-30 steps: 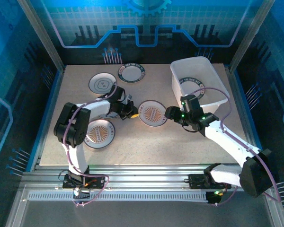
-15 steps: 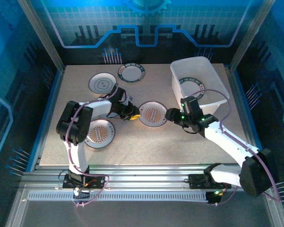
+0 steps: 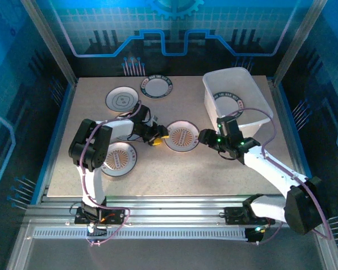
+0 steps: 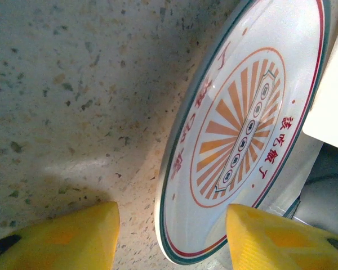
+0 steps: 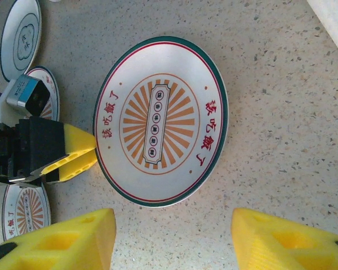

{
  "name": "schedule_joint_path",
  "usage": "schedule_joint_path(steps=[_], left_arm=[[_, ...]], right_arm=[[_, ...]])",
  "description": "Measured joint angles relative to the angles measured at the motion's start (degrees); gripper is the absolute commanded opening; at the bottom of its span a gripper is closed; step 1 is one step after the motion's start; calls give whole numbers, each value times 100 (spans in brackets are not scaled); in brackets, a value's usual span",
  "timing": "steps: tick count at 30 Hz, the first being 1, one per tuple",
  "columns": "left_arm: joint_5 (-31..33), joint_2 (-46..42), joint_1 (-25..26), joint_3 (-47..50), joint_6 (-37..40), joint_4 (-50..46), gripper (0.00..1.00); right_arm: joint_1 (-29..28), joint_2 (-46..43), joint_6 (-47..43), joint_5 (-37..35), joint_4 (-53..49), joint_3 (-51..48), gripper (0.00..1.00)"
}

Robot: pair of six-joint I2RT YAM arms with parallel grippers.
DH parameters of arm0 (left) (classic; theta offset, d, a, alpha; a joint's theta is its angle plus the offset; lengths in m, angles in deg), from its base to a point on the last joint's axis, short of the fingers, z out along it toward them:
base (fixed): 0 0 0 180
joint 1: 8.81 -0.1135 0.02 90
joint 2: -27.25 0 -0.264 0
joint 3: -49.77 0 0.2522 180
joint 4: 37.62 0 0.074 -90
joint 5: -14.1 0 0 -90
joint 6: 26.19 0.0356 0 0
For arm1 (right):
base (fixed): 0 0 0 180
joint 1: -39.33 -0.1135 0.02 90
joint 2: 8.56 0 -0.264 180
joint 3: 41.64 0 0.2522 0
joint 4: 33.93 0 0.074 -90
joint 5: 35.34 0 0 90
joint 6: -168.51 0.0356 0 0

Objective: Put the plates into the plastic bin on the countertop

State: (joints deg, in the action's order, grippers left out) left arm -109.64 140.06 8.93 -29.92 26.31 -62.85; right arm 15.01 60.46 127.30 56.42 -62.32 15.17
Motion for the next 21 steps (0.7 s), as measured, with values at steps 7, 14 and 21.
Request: schedule_joint_path(steps=[7,14,21], left_arm=[[48,177,24,-315,0,-55,54],[94,387,195,-704,17,-234,44],[144,474,221,-763,42,-459,21]], right_arm=[[76,-35,-2,50,125,-74,57],[173,-118,0,94,177,-151,57],[269,-203,0,173,186,-210,56]])
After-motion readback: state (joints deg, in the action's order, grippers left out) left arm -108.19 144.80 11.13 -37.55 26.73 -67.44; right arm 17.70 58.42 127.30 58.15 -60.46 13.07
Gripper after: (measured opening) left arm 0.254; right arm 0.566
